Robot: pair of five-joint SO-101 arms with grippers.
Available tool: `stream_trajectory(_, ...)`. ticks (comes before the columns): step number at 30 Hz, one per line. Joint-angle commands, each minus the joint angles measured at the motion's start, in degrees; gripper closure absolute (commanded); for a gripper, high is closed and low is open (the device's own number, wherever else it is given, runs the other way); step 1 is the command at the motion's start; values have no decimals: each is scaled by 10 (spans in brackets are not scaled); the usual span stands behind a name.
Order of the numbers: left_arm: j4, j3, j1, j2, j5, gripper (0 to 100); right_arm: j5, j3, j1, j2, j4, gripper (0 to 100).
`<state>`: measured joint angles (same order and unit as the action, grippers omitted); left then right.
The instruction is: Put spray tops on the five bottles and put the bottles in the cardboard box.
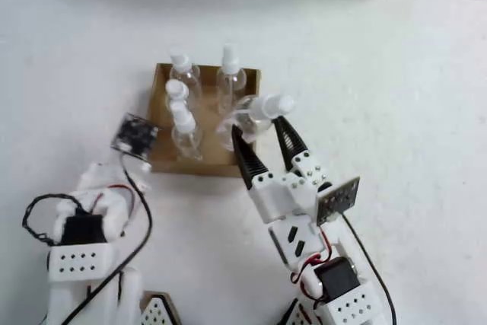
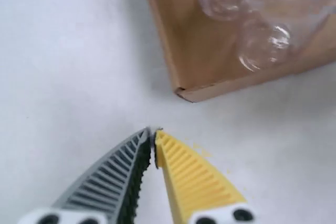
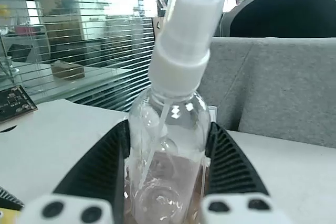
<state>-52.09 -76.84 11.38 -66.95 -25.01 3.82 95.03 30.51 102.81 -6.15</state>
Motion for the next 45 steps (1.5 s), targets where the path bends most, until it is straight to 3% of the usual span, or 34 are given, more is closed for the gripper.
stream_trajectory(1,43,4,47,-7,-6,977,-9,-4,22,1,18,983)
stream_trajectory(12,67,-4,48,-7,-6,977,-10,-18,33,-7,18,984)
stream_trajectory(16,67,-4,48,-7,-6,977,-10,-69,33,-99,26,984)
stream_trajectory(28,113,-32,49,-7,-11,977,-11,-117,24,-490,332,984)
stream_trajectory(31,115,-32,49,-7,-11,977,-47,-118,15,-555,390,983)
stream_trajectory(38,115,-33,49,-7,-11,976,-75,-120,15,-657,460,983)
stream_trajectory(45,115,-33,49,-7,-11,976,-76,-150,12,-738,465,983)
